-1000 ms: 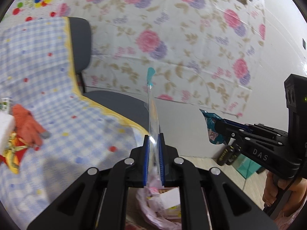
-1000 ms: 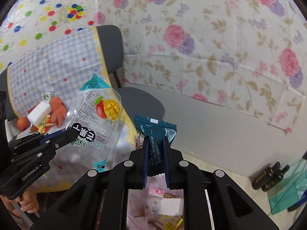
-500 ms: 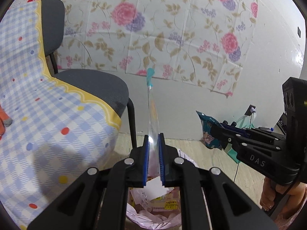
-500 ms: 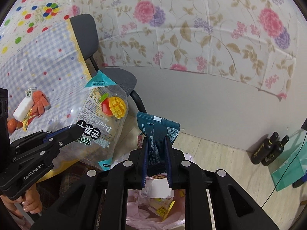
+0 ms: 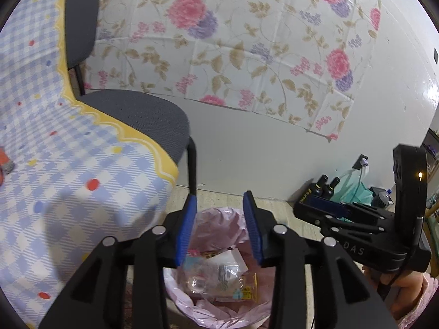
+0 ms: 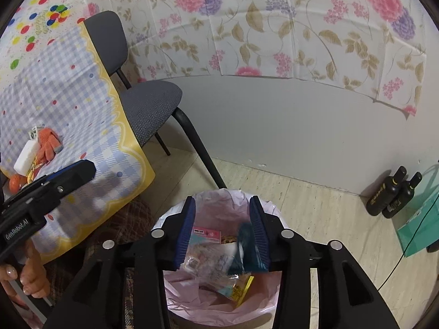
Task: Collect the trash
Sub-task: 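Carry the teal wrapper and plastic sheet over the pink wastebasket and open both tools, then move both open tools back over the remaining trash on the chair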
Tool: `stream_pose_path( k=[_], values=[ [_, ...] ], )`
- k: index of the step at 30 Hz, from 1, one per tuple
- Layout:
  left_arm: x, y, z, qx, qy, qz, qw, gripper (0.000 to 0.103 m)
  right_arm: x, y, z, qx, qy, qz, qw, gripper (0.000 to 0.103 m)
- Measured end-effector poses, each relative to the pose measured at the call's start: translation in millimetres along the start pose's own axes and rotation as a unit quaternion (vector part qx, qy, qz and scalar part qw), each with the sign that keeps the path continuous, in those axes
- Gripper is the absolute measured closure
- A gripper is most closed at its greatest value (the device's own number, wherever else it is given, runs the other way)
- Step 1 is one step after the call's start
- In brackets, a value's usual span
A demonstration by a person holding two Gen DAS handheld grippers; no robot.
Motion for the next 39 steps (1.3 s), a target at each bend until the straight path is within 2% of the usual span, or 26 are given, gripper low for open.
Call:
stream_pose_path(
  k=[2,8,16,26,28,33,35,36,39],
  values=[
    [8.1,3.0,4.8,0.003,0.017,-0.007,0.9998,0.059,7.1,3.7,0.9,-0.001,-0.001,-0.012,1.0,0.059],
    [37.0,15.7,22.9,0.008,0.062,-0.033,0.9975,0.058,38.4,26.5,16.2,0.016,-0.001,-0.07,0.997,0.059],
    [87.4,27.9,52.8,0.03,0.124,-0.066,0.9896,0.053,64.9,55.3,67.3,0.046,0.048,-0.121,0.99,0.059],
    [155.1,32.2,92.0,0.075,0.202,-0.089,0.9724,0.047,85.9,79.7,146.4,0.097,0.118,-0.149,0.977,0.059],
    [165.8,32.6,97.8,0.081,0.212,-0.093,0.9694,0.041,88.7,82.0,159.2,0.105,0.129,-0.152,0.974,0.058],
    [190.3,31.1,114.2,0.097,0.247,-0.103,0.9588,0.04,91.8,87.8,198.6,0.13,0.156,-0.155,0.967,0.058],
    [201.8,29.7,121.4,0.101,0.26,-0.11,0.9539,0.036,92.2,89.3,212.4,0.137,0.165,-0.155,0.964,0.058],
    [206.8,28.6,124.3,0.102,0.266,-0.114,0.9518,0.033,92.6,90.1,220.2,0.142,0.17,-0.155,0.963,0.057],
    [221.6,23.0,134.8,0.107,0.284,-0.121,0.9452,0.032,93.4,90.5,241.4,0.153,0.182,-0.159,0.958,0.052]
  ],
)
Point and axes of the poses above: each gripper's, at about its wrist camera, not at the fingertips, and x roughly against the way its jaws point, z to its left, y to its top, the point moved 1 cm from there along -x, roughly the way its jaws point, and after that the axes turned 11 degrees about -y, right-handed, at the moved point
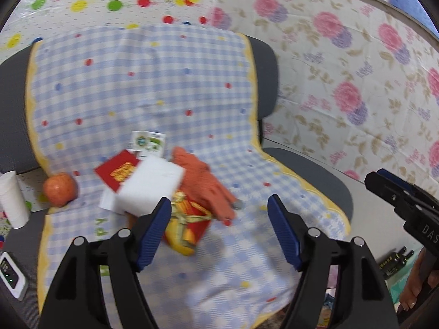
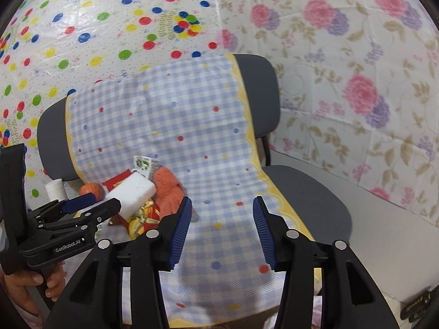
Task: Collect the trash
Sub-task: 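Move both open tools back over the remaining trash on the chair, then grasp the white foam block with the left tool while the right tool grasps the red Ultraman card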
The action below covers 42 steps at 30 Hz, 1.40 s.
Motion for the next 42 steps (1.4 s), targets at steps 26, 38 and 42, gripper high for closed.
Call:
stream_pose_path(
  k=[26,38,42],
  values=[
    [-69.7,-12.5,89.1,0.001,0.12,0.049,0.9916,0.007,-101.1,17.9,64.1,0.044,0.056,0.019,0.997,0.046],
    [-93.0,-10.0,92.7,-0.024,0.111,0.094,0.989,0.038,-107.9,5.6,56.7,0.043,0.055,0.045,0.997,0.046],
    [-61.3,-7.4,94.4,0.01,0.092,0.047,0.9946,0.04,-107.9,2.8,60.9,0.046,0.061,0.05,0.996,0.046]
  ],
)
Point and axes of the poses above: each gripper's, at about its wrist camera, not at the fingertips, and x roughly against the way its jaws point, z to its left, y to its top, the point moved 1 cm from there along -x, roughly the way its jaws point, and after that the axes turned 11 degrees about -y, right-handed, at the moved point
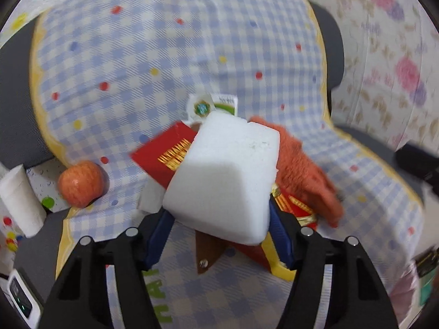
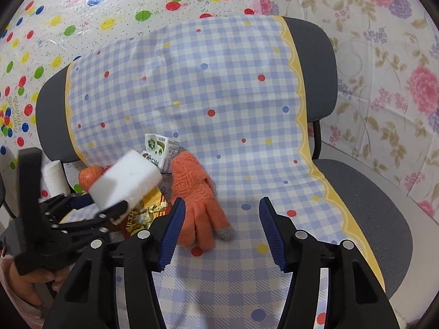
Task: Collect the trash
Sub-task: 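Grasp the white foam block with the left tool while the right tool grasps the red Ultraman card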
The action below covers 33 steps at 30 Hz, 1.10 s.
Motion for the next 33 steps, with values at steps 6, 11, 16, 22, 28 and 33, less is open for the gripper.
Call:
stream_pose_path(
  k=[6,11,16,22,28,33],
  values=[
    [51.1,-2.7,26.6,0.052,0.018,-0.048,0.9973,0.04,-4.7,-3.0,16.8,0.011,0.018,0.009,1.0,0.046],
    [71.2,-13.0,54.6,0.086,0.057,-0.061,0.9928,0.039,-16.6,-10.1,49.2,0.034,0.037,0.026,0.998,0.045],
    [69.2,-27.0,78.5,0.115,0.059,-0.05,0.9903,0.039,-29.8,-19.0,91.8,0.073,0.049,0.04,0.995,0.039],
    [64.7,-37.3,86.7,0.128,0.043,-0.041,0.99,0.039,-46.9,-34.5,132.9,0.138,0.032,0.065,0.988,0.038],
    [61.6,-38.0,89.7,0.134,0.032,-0.043,0.9896,0.039,-60.1,-41.5,150.6,0.18,0.008,0.075,0.981,0.038],
    [59.6,-38.3,93.5,0.143,0.031,-0.042,0.9883,0.039,-66.5,-45.3,170.6,0.228,-0.029,0.06,0.971,0.043]
  ],
)
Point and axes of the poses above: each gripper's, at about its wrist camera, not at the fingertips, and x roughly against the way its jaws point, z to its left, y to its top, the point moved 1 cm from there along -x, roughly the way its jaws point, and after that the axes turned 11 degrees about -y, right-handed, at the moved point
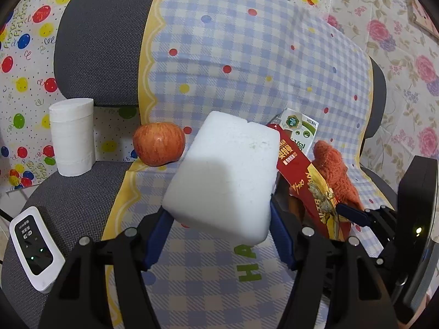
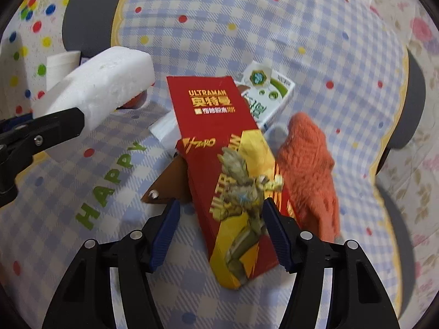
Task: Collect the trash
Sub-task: 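Grasp the white foam block with the left tool while the right tool grasps the red Ultraman card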
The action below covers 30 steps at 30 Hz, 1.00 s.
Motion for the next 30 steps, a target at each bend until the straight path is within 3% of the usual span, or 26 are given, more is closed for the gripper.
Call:
stream_pose_path(
  k=[7,13,17,22,30],
  values=[
    [3.1,-0.7,0.6,0.002,0.001,0.002,1.0,0.039,4.5,6.1,-9.1,-0.008,-0.019,-0.017,1.0,0.088],
    [14.9,4.2,-9.3,-0.007,-0.003,-0.01,0.9999,0.039,47.0,17.0,-65.8,-0.102,0.0,-0.075,0.992,0.102],
    [25.2,3.4,-27.3,-0.022,-0.017,-0.017,0.9995,0.039,65.0,15.4,-110.5,-0.186,0.054,-0.083,0.978,0.102],
    [27.2,-2.7,-57.4,-0.048,-0.039,-0.011,0.998,0.039,74.2,2.5,-130.4,-0.21,0.07,-0.08,0.972,0.102],
    [26.0,-11.9,-103.8,-0.08,-0.07,-0.01,0.9943,0.039,105.6,-30.7,-157.4,-0.238,0.062,-0.094,0.965,0.102]
  ],
)
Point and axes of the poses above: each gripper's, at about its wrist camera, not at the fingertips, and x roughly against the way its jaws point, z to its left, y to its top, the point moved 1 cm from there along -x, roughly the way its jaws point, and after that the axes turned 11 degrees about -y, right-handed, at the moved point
